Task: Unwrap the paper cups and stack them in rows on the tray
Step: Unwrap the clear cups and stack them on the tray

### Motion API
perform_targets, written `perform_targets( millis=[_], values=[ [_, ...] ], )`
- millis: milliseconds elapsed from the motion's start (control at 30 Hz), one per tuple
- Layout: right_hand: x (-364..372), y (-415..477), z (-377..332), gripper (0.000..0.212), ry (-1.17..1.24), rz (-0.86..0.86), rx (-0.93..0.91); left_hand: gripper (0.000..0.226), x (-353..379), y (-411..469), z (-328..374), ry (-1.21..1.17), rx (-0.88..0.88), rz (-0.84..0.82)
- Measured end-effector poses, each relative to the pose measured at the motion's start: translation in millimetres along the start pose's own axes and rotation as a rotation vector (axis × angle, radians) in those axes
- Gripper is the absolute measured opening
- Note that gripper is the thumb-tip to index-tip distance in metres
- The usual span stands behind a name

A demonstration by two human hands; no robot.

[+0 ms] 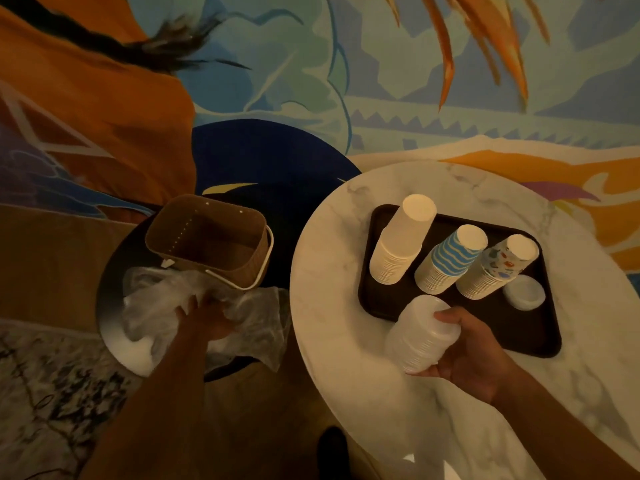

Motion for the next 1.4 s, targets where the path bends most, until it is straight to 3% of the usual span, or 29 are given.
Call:
perform_targets(
  millis=[167,233,333,500,567,633,700,833,967,1133,1267,1400],
  values=[
    [15.1,21.0,10.1,0.083,-0.025,-0.019,0.023,0.058,0.1,11.5,8.9,-0.011,-0.029,0.018],
    [24.7,28.2,14.1,0.083,-0.021,-0.036,0.037,0.059,-5.9,11.8,11.0,0.002,-0.011,0.041],
    [39.4,33.0,16.1,0.071,-0.026,-0.072,0.037,0.067,-30.5,-6.0,5.7,0.001,-0.047,0.2],
    [55.5,27.2,9.9,0.083,-0.049,-0.103,0.007,0.041,-73.7,-53.1,-10.5,-0.092,-0.112,0.508],
    [57.8,21.3,6.3,0.083,-0.055,-0.121,-0.007,0.037,-84.5,-70.9,-16.9,-0.195,-0.097,0.534],
    [58.8,16.0,3.5,0.083,-0.045,-0.148,-0.002,0.034,-101.6,-100.9,-2.7,-0.401,0.034,0.568],
    [59.3,9.7,0.3,0.08,-0.039,-0.174,0.003,0.026,-115.8,-143.4,34.5,-0.644,0.185,0.502],
    [53.3,-6.0,-11.7,0.066,-0.058,-0.198,-0.016,0.077,-112.8,-222.3,149.9,-0.763,0.504,0.166],
    [39.0,-26.4,-26.1,0.048,-0.069,-0.214,-0.039,0.101,-89.8,-259.4,252.8,-0.858,0.642,0.083],
    [2.0,-55.1,-50.4,0.05,-0.019,-0.202,-0.101,0.106,-78.2,-292.4,342.1,-1.101,0.688,0.178],
    [-43.3,-72.7,-66.4,0.05,0.004,-0.164,-0.089,0.108,-74.0,-314.2,388.7,-1.12,0.679,0.256],
    [-88.5,-87.6,-78.2,0.053,-0.026,-0.106,-0.087,0.094,-67.9,-334.6,432.0,-1.155,0.709,0.269]
  ],
)
Point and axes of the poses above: each hand's wrist, its own y-axis towards the middle knuckle, its own x-axis out of the palm, z = x × y, the point moved 9 cm from there along y, towards the middle knuckle, and after that the axes turned 9 degrees about y, right-handed, at the moved point
